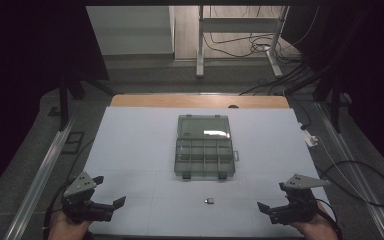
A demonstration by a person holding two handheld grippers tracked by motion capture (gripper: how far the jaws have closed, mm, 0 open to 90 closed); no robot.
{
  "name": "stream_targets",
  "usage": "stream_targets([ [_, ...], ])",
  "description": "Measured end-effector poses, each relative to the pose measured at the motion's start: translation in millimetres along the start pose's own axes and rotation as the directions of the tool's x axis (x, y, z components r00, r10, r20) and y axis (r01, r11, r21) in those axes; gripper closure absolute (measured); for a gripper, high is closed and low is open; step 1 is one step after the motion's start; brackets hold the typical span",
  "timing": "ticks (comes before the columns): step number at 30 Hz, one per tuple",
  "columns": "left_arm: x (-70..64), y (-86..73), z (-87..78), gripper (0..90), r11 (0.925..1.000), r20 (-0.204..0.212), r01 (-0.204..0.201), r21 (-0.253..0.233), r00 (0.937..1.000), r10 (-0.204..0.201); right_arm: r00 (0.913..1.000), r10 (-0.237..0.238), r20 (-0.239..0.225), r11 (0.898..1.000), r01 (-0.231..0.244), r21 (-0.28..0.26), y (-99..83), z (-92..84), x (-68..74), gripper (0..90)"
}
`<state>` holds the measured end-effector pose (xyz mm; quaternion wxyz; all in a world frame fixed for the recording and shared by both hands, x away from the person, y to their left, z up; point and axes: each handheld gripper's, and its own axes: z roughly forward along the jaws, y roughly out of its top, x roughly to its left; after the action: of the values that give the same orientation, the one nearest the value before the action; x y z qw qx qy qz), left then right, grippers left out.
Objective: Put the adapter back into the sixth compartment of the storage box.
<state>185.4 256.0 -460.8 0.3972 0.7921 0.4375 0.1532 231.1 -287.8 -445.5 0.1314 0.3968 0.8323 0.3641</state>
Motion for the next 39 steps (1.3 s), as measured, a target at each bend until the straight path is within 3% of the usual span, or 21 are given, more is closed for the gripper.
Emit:
stream_targets([
  [17,-0.5,0.4,0.6,0.0,0.9998,0.009,0.004,0.017,0.9999,-0.005,0.9947,-0.053,-0.088,0.999,0.053,0.003,20.3,29.9,5.1,0.0],
  [28,0.1,0.3,1.3,0.0,0.9997,0.015,0.002,0.025,0.9999,-0.002,0.9881,-0.071,-0.136,0.996,0.079,0.048,30.5,47.9,15.7,0.0],
  [39,-0.4,0.4,1.7,0.0,0.9996,0.015,-0.002,0.028,0.9999,0.001,0.9775,-0.117,-0.175,0.986,0.135,0.095,38.3,65.6,32.0,0.0],
])
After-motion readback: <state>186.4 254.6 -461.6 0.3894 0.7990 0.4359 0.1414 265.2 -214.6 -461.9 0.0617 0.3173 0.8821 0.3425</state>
